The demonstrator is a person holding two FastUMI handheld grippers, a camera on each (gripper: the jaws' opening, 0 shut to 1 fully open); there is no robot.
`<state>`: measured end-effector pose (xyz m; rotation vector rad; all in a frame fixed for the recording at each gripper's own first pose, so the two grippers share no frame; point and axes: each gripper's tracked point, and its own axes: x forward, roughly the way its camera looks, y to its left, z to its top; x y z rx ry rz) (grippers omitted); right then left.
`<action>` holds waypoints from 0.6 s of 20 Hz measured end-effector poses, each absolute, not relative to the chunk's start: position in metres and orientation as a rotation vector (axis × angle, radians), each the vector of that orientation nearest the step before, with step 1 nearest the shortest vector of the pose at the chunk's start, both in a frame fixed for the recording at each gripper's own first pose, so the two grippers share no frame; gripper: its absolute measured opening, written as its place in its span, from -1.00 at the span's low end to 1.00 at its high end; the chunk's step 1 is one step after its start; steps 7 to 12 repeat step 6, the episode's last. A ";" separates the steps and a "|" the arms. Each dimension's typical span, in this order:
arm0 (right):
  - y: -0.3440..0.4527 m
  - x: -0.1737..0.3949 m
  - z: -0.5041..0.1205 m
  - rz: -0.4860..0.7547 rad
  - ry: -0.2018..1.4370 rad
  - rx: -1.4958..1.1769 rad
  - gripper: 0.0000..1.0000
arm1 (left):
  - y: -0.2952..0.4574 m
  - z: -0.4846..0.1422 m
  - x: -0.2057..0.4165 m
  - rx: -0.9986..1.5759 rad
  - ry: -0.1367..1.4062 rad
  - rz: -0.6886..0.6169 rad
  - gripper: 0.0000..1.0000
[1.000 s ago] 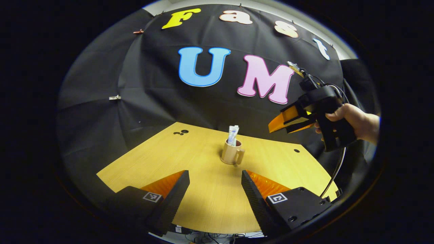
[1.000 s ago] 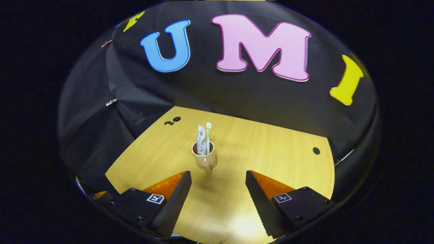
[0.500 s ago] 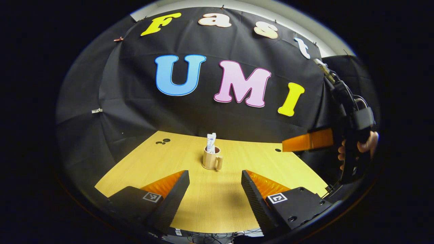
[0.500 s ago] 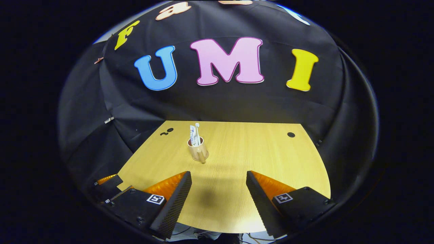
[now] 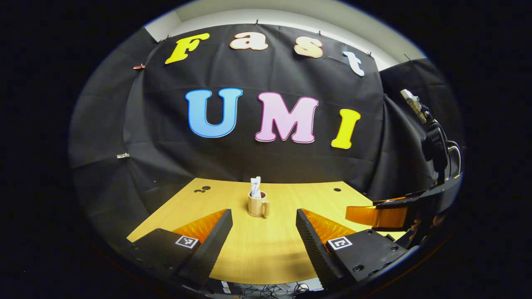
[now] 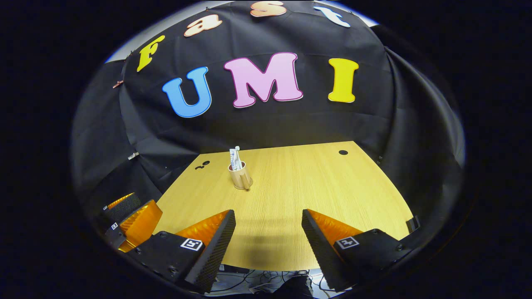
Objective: Put the toothbrush and toothpaste on the desktop into the cup, then pick up the cup and place it on the coaster on the desktop.
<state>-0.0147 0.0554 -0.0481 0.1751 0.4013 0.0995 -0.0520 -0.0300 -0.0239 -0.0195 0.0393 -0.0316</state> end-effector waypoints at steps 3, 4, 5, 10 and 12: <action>0.056 -0.020 -0.054 0.099 0.382 0.174 0.96 | -0.033 -0.025 -0.054 -0.010 0.044 -0.053 0.95; 0.059 -0.022 -0.056 0.104 0.389 0.178 0.96 | -0.033 -0.024 -0.055 -0.012 0.042 -0.057 0.95; 0.061 -0.023 -0.058 0.108 0.398 0.182 0.96 | -0.033 -0.024 -0.056 -0.014 0.042 -0.060 0.95; 0.062 -0.024 -0.059 0.110 0.401 0.182 0.96 | -0.033 -0.027 -0.056 -0.015 0.048 -0.064 0.95; 0.062 -0.024 -0.059 0.110 0.401 0.182 0.96 | -0.033 -0.027 -0.056 -0.015 0.048 -0.064 0.95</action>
